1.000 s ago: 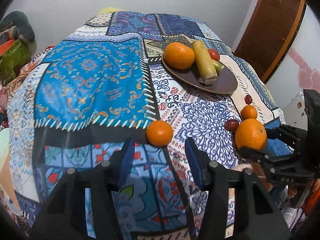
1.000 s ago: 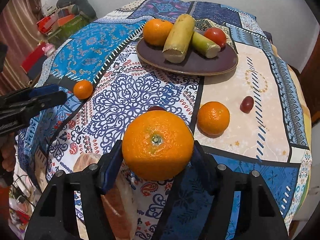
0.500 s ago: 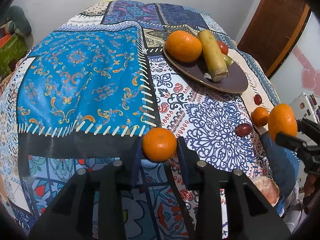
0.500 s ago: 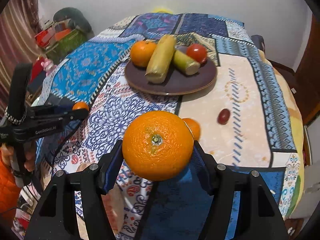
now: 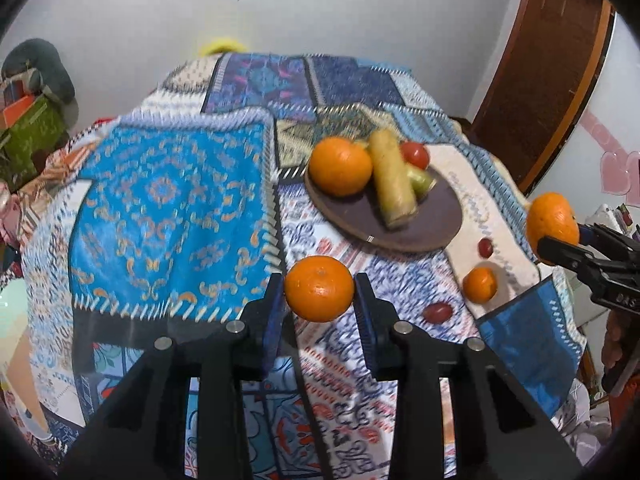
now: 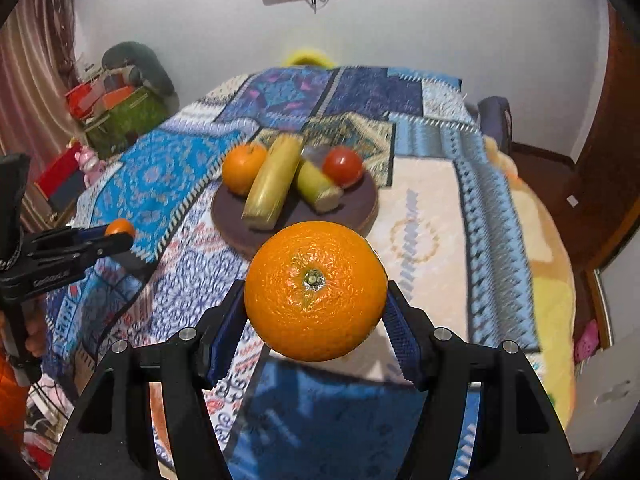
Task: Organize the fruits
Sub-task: 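Carry the mandarin and the large orange onto the purple plate and open both tools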
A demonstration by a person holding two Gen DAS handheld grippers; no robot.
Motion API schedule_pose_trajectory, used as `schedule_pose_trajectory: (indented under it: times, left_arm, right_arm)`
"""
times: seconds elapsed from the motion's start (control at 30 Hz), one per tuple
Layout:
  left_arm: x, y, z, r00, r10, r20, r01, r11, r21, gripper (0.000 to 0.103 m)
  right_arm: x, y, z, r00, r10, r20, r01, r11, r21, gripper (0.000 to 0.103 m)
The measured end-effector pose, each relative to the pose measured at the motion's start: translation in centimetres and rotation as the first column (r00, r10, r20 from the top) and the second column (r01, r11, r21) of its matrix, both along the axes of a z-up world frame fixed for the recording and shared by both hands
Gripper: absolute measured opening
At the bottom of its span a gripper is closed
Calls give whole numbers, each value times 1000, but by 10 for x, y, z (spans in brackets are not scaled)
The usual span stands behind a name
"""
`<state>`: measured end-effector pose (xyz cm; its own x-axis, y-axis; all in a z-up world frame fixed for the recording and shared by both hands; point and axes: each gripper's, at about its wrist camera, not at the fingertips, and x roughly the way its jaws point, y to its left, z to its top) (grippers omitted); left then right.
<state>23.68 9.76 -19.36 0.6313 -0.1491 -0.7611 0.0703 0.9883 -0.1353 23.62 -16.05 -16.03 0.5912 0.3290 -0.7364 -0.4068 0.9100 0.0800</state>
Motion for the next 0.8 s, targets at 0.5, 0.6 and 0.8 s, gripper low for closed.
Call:
schedule_pose_trajectory:
  times: [0.5,0.6,0.8]
  left_arm:
    - [32,-34,18,999,-19,38,18,1000,18,34]
    - [42,-39,14,999,-26,31,25,1000,16,34]
    - [63,-44,4,999,-35,14,34,999,13,34]
  right_arm:
    - [35,0,23,995,50,91,-52,999,18,63]
    - [43,7,18,994,68,89,-70,997,16,63]
    - [59,16,6,993,91,73,-93,996,18,63]
